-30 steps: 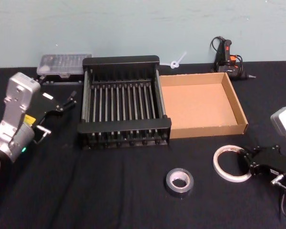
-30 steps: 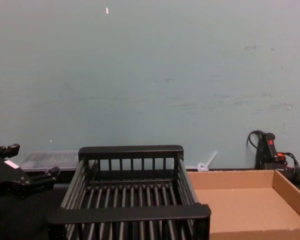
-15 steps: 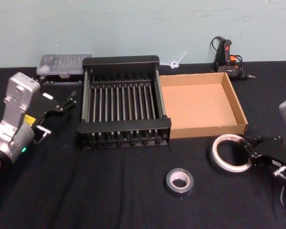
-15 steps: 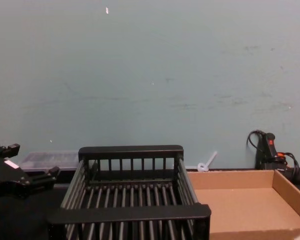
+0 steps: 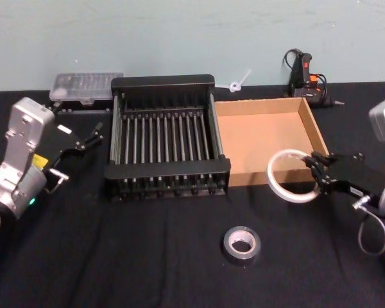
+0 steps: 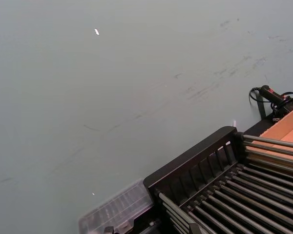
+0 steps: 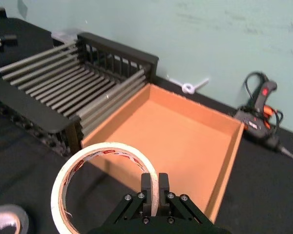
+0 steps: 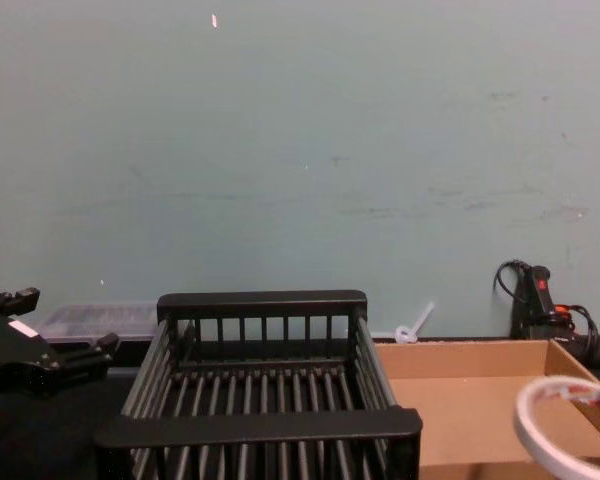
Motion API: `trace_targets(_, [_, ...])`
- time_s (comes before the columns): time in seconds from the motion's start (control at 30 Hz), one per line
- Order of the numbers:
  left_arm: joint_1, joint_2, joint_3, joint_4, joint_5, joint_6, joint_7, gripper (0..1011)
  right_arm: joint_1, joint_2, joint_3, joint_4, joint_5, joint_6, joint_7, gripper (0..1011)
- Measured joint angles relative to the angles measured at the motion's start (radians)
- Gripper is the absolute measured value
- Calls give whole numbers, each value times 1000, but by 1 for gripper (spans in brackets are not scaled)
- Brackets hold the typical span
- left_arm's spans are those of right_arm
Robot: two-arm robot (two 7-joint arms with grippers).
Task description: Pick up the white tape and place it into the black box , Pick up the silver tape and place it into the brown box.
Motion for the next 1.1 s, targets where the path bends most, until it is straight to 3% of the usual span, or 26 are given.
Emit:
trace_targets(0.67, [0,0,0,0,0,0,0,1001,189,-86,-119,93,-66,-12,14,93])
trace_targets(1.1, [0,0,0,0,0,0,0,1001,342,-162,-206,231,-107,-29,59,93])
